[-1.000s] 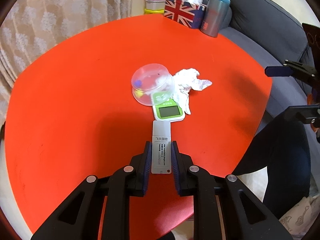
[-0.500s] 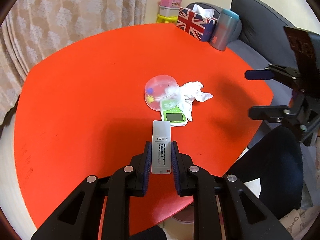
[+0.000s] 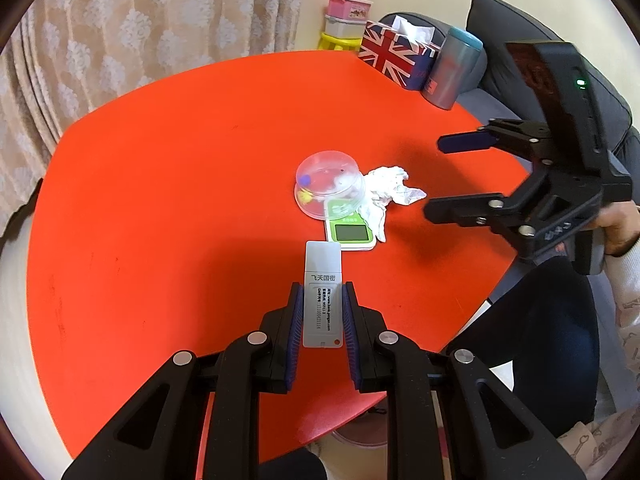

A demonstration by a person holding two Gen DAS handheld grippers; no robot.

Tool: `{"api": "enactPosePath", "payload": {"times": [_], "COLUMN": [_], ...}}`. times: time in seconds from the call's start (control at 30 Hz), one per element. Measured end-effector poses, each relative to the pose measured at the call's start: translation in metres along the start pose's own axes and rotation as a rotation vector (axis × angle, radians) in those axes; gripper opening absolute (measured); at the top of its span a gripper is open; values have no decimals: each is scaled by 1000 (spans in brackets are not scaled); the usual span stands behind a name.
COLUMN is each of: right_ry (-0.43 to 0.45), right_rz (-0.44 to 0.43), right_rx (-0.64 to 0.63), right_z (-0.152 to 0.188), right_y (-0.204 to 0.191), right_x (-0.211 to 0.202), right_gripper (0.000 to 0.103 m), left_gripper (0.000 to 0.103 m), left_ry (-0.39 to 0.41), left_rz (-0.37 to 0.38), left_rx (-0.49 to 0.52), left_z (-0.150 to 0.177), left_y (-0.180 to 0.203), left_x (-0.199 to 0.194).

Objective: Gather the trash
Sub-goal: 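Grasp the crumpled white tissue with the right gripper while the left holds the white card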

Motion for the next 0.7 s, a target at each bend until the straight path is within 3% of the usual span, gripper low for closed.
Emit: {"api": "enactPosePath", "payload": {"times": [0.1, 0.33, 0.53, 0.6, 0.7], "right_ry": [-31, -65, -72, -68, -62], "right_rz": [-1, -22, -11, -4, -12], "right_rx": [-22, -33, -37, -39, -36], "right_z": [1, 4, 4, 5, 5], "right_y": [-1, -5, -5, -5, -7], "right_x": [12, 27, 29, 28, 24], "right_gripper": [78, 61, 25, 8, 1], "left_gripper": [19, 19, 19, 19, 19], "left_ry": [2, 3, 4, 6, 8], "left_rz": [3, 8, 16, 19, 21], "left_rx": [-8, -23, -29, -30, -29], "left_z": [2, 4, 5, 6, 6], "left_y": [-2, -7, -7, -6, -6], "left_x": [0, 2, 4, 4, 4]}}
Point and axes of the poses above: each gripper's, at about its wrist camera, not at the fingertips, and x roughly the way its jaws point, y to its right, z to its underside, the point moved 10 cm from there along x, roughly the way its jaws point, and after that the axes turned 11 degrees about z, right-handed, at the moved point
